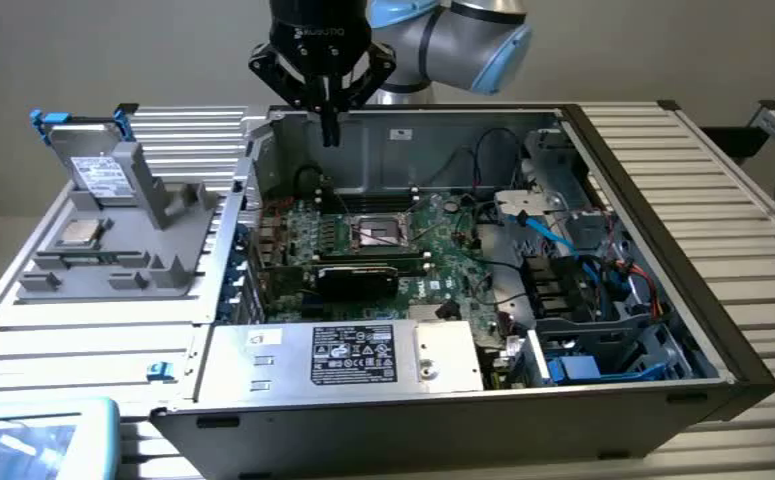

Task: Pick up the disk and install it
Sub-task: 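Reach for the disk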

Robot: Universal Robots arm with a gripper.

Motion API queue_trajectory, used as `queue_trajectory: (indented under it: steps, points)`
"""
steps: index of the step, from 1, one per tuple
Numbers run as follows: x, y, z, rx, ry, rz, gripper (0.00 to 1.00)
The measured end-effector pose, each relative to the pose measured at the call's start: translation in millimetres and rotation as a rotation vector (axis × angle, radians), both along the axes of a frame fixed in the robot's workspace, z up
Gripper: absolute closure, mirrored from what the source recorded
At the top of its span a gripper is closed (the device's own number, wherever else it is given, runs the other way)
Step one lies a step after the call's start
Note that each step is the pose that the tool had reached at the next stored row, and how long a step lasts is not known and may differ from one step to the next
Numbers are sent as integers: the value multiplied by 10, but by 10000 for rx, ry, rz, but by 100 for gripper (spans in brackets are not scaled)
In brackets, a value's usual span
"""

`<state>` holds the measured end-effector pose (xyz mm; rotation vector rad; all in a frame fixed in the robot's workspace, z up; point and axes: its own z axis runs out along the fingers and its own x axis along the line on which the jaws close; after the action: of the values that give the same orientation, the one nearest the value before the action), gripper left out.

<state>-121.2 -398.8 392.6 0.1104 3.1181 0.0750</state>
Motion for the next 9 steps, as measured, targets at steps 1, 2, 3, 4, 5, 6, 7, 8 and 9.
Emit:
queue_trajectory:
  steps: [1,2,3,4,5,6,7,8,9]
  points:
    - [0,0,0,0,0,0,89]
    - [0,0,0,0,-1,0,89]
    - [0,0,0,0,0,0,89]
    - [0,0,0,0,-1,0,89]
    - [0,0,0,0,0,-1,89]
    - [0,0,0,0,0,0,89]
    - [0,0,0,0,0,0,89]
    - [0,0,0,0,0,0,89]
    - [0,0,0,0,0,0,89]
